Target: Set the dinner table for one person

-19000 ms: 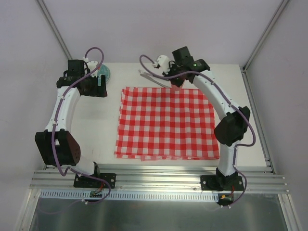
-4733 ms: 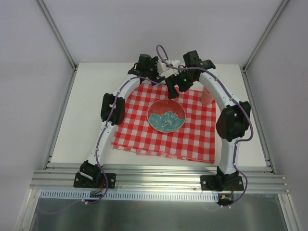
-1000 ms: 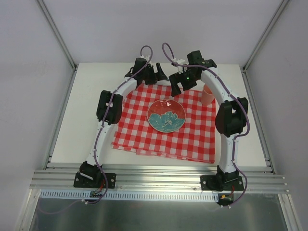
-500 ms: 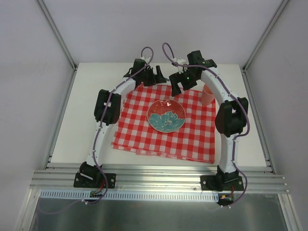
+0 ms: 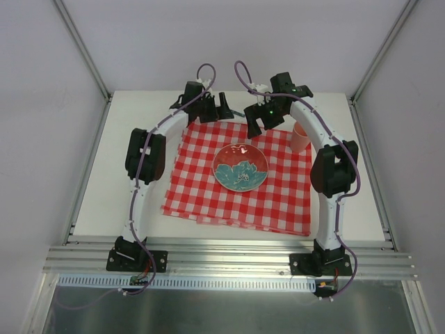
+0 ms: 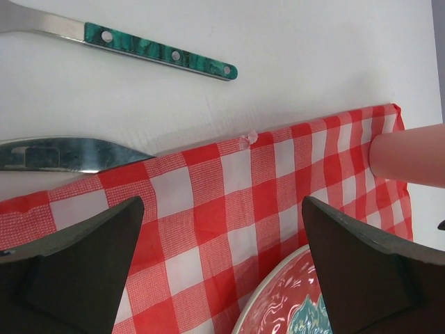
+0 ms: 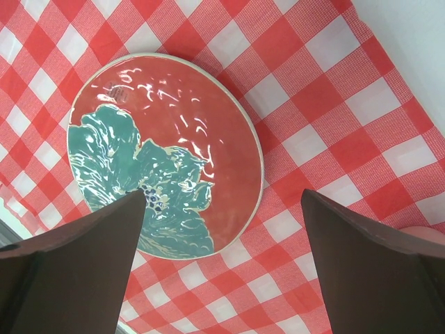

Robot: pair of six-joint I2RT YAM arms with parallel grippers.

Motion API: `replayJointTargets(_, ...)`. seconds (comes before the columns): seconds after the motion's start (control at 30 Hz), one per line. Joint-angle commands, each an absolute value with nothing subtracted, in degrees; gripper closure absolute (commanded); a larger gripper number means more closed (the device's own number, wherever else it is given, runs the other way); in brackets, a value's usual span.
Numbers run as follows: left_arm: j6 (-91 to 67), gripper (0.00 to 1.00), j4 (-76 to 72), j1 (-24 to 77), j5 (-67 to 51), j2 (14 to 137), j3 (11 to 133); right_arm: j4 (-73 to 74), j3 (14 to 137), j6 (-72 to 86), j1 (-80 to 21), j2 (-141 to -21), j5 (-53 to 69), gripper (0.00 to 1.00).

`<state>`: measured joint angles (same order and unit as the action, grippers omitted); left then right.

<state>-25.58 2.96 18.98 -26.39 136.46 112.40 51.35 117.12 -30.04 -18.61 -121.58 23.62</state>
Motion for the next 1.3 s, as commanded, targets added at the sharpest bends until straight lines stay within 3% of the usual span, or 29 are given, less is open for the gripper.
replayJointTargets(0.0, -23.6, 0.01, 4.3, 18.4, -26.0, 131.4, 110.9, 51.1, 119.1, -29.4, -18.3, -120.9, 24.7, 0.00)
replayJointTargets(0.4, -33.2, 0.01, 4.6, 18.0, -27.0, 124.9, 96.1, 51.8, 118.3, -29.0, -17.8, -120.0, 25.0, 0.01)
replayJointTargets(0.83, -37.6, 0.01, 4.8, 17.1, -23.4, 110.0, 71.4, 51.4, 119.2, -27.9, -17.7, -120.8, 25.4, 0.01)
replayJointTargets(1.0, -35.1, 0.01, 4.8, 17.2, -21.0, 108.2, 69.5, 51.2, 119.5, -27.8, -17.9, -120.8, 25.4, 0.00)
replayJointTargets(1.27, -12.3, 0.01, 12.6, 18.3, -14.1, 108.5, 83.4, 51.1, 119.9, -27.4, -17.9, -120.7, 25.0, 0.00)
